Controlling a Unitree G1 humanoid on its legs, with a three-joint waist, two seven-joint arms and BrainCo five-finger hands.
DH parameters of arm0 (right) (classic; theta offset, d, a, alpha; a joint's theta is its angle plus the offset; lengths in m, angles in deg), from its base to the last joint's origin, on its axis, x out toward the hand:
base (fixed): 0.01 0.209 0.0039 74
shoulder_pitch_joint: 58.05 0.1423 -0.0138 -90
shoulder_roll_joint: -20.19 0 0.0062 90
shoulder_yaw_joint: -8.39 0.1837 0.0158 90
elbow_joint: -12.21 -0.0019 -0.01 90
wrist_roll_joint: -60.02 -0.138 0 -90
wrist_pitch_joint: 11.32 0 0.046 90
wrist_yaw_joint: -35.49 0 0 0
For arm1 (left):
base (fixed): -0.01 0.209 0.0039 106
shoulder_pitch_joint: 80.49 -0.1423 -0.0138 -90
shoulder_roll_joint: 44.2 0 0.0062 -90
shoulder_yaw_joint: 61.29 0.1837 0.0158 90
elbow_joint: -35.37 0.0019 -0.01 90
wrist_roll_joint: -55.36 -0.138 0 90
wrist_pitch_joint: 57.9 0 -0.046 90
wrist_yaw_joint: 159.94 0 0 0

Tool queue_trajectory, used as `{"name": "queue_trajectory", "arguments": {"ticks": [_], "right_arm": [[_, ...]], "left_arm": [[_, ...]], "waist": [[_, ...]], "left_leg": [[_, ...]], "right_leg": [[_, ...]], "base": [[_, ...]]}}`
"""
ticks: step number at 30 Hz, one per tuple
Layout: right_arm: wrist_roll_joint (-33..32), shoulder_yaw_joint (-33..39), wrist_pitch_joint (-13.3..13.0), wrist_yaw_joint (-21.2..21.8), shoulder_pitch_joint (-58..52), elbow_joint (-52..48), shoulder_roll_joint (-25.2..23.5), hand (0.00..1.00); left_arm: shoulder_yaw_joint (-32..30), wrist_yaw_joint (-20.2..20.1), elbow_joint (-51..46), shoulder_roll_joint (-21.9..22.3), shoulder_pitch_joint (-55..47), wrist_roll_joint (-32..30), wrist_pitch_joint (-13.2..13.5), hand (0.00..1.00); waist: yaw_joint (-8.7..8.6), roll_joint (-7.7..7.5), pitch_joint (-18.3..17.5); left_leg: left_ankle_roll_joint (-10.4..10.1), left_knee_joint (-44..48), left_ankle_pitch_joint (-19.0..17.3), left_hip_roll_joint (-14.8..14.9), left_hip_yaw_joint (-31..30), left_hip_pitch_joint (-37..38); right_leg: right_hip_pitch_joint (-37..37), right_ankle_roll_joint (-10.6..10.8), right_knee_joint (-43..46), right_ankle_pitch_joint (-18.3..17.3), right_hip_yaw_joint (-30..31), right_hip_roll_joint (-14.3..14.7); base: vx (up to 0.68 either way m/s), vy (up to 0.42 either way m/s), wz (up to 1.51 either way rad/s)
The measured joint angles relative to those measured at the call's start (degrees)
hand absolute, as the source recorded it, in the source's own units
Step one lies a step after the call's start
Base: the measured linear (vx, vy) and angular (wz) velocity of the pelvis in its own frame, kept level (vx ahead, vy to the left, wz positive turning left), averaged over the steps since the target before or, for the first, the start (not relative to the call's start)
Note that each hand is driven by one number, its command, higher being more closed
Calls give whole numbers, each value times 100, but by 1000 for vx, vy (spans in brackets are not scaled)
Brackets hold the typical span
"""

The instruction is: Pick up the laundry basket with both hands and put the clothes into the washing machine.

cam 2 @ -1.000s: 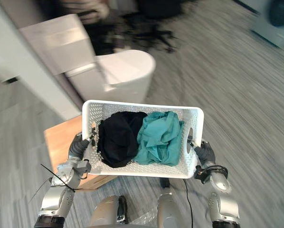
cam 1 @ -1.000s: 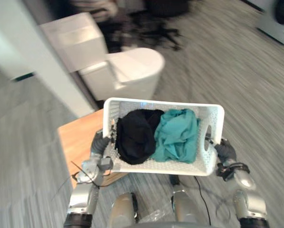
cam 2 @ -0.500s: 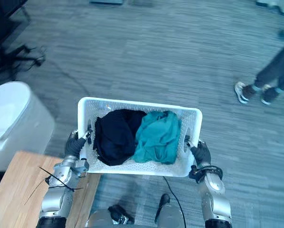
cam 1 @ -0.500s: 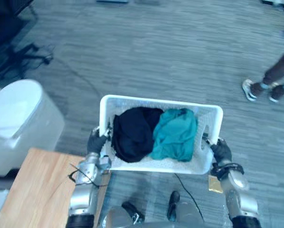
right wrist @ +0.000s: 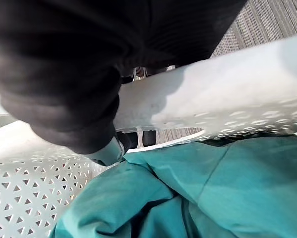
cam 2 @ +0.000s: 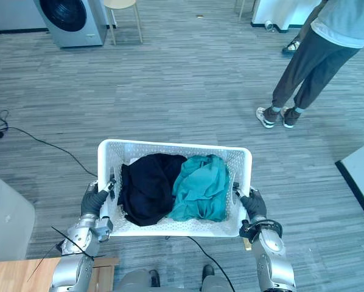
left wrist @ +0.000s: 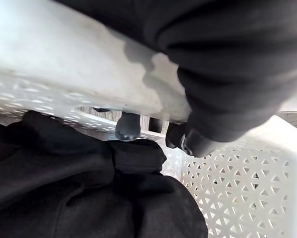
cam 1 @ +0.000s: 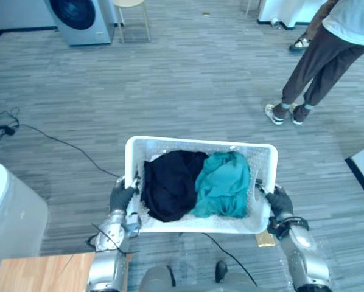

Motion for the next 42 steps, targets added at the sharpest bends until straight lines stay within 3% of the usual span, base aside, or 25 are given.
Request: {"name": "queue_trajectory", "arguments": {"ticks": [6,11,13,14,16,17,18,21,23,24,25,26,27,28,30,32,34,35,36,37,38,39,40,41,42], "right_arm": [[-2,2,53,9,-87,0,-46,100],[3,1,59,-4,-200,-56,14,100],[3,-14,54,-6,-186,-151,136,100],[5,-41,51,-42,-131,-150,190,100],[16,-33,53,-131,-75,-127,133,100],[50,-64,43,-193,-79,-128,51,100],[89,-102,44,-237,-8,-94,85,100],[207,-177,42,-328,46,-92,-3,100],[272,-134,42,-328,28,-91,-72,100],[401,-126,43,-326,-7,-66,-204,100],[451,-135,44,-324,-14,-33,-270,100],[467,-140,46,-318,-45,114,-390,100],[469,-139,46,-318,-62,201,-438,100],[539,-139,52,-317,-111,236,-528,100],[615,-82,44,-311,-97,199,-628,100],[626,19,45,-220,-98,165,-603,100],[625,47,45,-200,-106,161,-587,100],[624,40,45,-196,-137,97,-591,100],[624,24,43,-194,-188,38,-581,100],[623,25,36,-193,-239,-12,-434,100],[626,87,74,-192,-164,-5,-345,100],[626,87,94,-193,-140,-4,-305,100],[625,92,102,-192,-167,-45,-193,100],[623,94,95,-183,-252,-86,-129,100],[618,81,46,-103,-354,-135,-119,100]], "left_arm": [[37,6,0,-17,-157,-1,-1,100],[44,-12,21,78,-298,0,-12,100],[45,-8,7,200,-309,10,-6,100],[31,4,-10,257,-309,9,4,100],[19,20,16,311,-272,7,2,100],[-2,18,-18,180,-188,4,3,100],[-9,33,-5,187,-166,5,-10,100],[-64,136,-5,194,-243,5,-16,100],[-57,130,-2,204,-263,2,-20,100],[-57,133,-3,178,-308,-12,-25,100],[-60,135,-4,114,-329,-14,-29,100],[-57,123,-9,18,-400,-47,-54,100],[-49,116,-15,-20,-417,-82,-71,100],[-11,113,-20,-62,-417,-142,-87,100],[-21,108,-52,-132,-366,-163,-84,100],[-8,107,-58,-106,-349,-163,-88,100],[-14,102,-59,-46,-344,-173,-95,100],[-27,98,-79,-58,-341,-175,-90,100],[-29,99,-78,-53,-342,-176,-90,100],[-11,97,46,90,-287,-211,-81,100],[-44,101,77,210,-222,-297,-133,100],[-48,97,96,240,-184,-300,-175,100],[-32,50,107,318,-179,-305,-193,100],[-14,0,115,351,-196,-340,-190,100],[50,-81,121,323,-250,-354,-142,100]], "waist": [[10,22,-65],[28,-4,-12],[38,135,-72],[77,260,-89],[129,364,-139],[121,195,-95],[130,208,-42],[186,45,-76],[180,12,-66],[173,-84,-45],[170,-157,-11],[140,-205,-12],[125,-197,-19],[56,-145,-51],[-103,-79,-79],[-194,57,-71],[-349,127,-52],[-350,64,-97],[-354,-5,-137],[-362,253,-156],[-301,462,-147],[-290,474,-138],[-338,476,-133],[-350,470,-122],[-345,568,-110]], "left_leg": [[-41,-95,110,-54,-148,47],[-354,1773,153,362,132,-951],[-352,1083,155,345,209,-1159],[-326,364,185,302,175,-1219],[-173,180,391,160,245,-1227],[-176,407,386,59,250,-1308],[-47,820,307,72,169,-1446],[370,1246,-122,-131,235,-1397],[469,1279,-364,-304,289,-1187],[554,1204,-597,-513,425,-775],[577,1135,-698,-621,465,-538],[778,960,-842,-769,448,-40],[854,854,-902,-796,409,200],[867,586,-944,-786,295,572],[852,137,-942,-713,109,983],[754,-345,-900,-508,8,1489],[438,-603,-862,-320,-128,1926],[153,-599,-971,-258,-142,2216],[41,-563,-1033,-259,-194,2310],[-55,-326,-1096,-67,-409,2502],[-258,191,-760,117,-488,2361],[-242,537,-400,85,-538,2244],[-102,1263,676,77,-544,1996],[-18,1622,1415,80,-471,1893],[189,3415,2056,704,-87,1337]], "right_leg": [[111,85,1,-115,-125,-68],[379,-19,167,-527,-230,-51],[298,70,141,-590,-202,-120],[253,103,59,-610,-97,-148],[141,143,264,-736,96,-142],[82,96,577,-961,96,-249],[160,316,587,-1056,72,-275],[270,512,899,-1244,145,-494],[-5,694,1913,-1399,359,-634],[-599,827,3646,-1219,647,-841],[-827,822,4289,-945,704,-954],[-1062,601,5178,-148,682,-1115],[-1134,517,5520,-116,654,-1125],[-1359,170,5941,-428,426,-1048],[-1862,12,5746,-923,3,-845],[-2402,-102,4606,-1157,-402,-478],[-2591,-235,2828,-777,-539,-60],[-2605,-352,1109,73,-518,245],[-2587,-475,674,698,-465,343],[-2542,-477,948,1484,-402,545],[-2588,-643,1362,1143,-505,692],[-2604,-677,1606,987,-502,675],[-2474,-816,2027,682,-570,564],[-2254,-853,2085,512,-673,543],[-1268,-748,1439,113,-720,654]], "base": [[-15,-3,18],[-29,-31,22],[22,103,-26],[78,184,-40],[265,178,-31],[392,157,-1],[309,147,12],[346,208,5],[395,232,14],[302,177,4],[516,212,3],[400,100,4],[607,115,15],[526,38,32],[532,9,38],[663,-31,33],[692,-65,36],[618,-97,20],[951,-141,24],[778,-100,-10],[893,-104,-19],[566,-64,-30],[731,-116,4],[901,-122,22],[751,-98,16]]}}
